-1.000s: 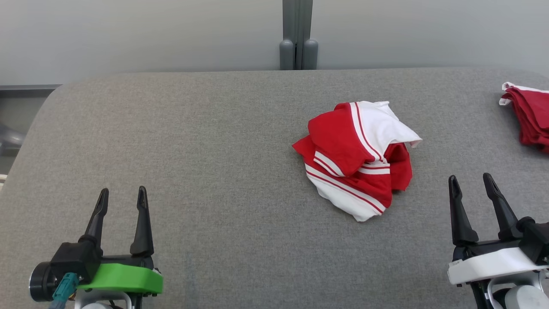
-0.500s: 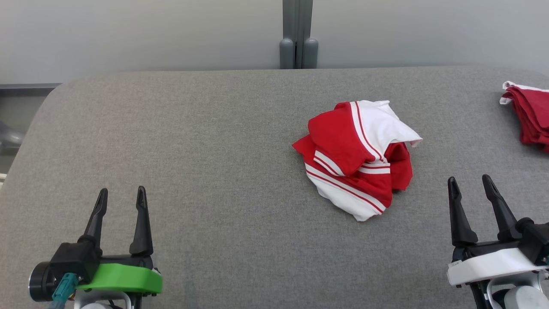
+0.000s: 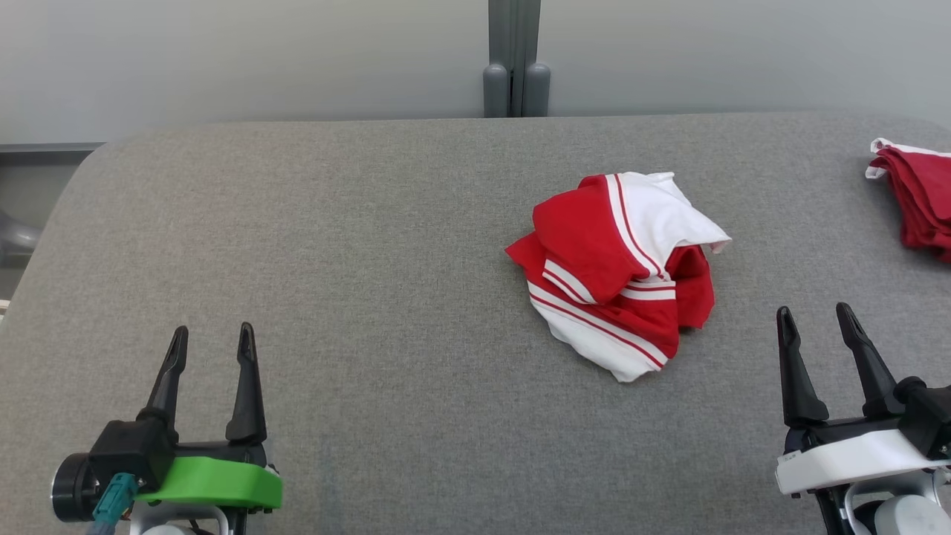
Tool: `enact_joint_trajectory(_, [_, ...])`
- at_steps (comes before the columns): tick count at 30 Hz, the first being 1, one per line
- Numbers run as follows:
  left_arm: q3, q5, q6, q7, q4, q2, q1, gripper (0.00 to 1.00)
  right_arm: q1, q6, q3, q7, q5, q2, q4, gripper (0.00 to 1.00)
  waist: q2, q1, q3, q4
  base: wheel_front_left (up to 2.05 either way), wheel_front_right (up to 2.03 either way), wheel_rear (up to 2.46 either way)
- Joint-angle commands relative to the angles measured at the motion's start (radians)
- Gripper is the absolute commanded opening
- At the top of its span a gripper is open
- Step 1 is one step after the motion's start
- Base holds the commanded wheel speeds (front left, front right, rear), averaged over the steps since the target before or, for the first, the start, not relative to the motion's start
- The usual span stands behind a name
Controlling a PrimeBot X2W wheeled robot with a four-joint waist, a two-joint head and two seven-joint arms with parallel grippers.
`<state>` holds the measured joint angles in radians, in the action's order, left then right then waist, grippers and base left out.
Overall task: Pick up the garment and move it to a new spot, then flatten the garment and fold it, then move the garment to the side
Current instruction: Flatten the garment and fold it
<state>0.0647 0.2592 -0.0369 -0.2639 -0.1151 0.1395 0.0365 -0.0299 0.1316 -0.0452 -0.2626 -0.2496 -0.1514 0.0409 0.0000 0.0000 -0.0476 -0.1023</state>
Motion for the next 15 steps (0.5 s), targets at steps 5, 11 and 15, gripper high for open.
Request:
enact_joint_trajectory(5, [-0.011, -0.010, -0.009, 0.000, -0.002, -0.008, -0.009, 1.00, 0.002, -0.002, -0.001, -0.003, -0.004, -0.005, 0.005, 1.00, 0.0000, 0.0000, -0.002, -0.001, 0.00, 0.00, 0.00])
enact_joint_trajectory(11, [-0.018, -0.016, -0.015, 0.000, -0.003, -0.014, -0.010, 1.00, 0.007, -0.002, -0.005, -0.003, -0.005, -0.005, 0.007, 1.00, 0.0000, 0.0000, -0.006, -0.002, 0.00, 0.00, 0.00])
enact_joint_trajectory(15, [-0.021, -0.023, -0.021, 0.000, -0.005, -0.022, -0.003, 1.00, 0.031, -0.002, -0.003, -0.003, -0.002, -0.012, 0.018, 1.00, 0.0000, 0.0000, -0.014, -0.005, 0.00, 0.00, 0.00])
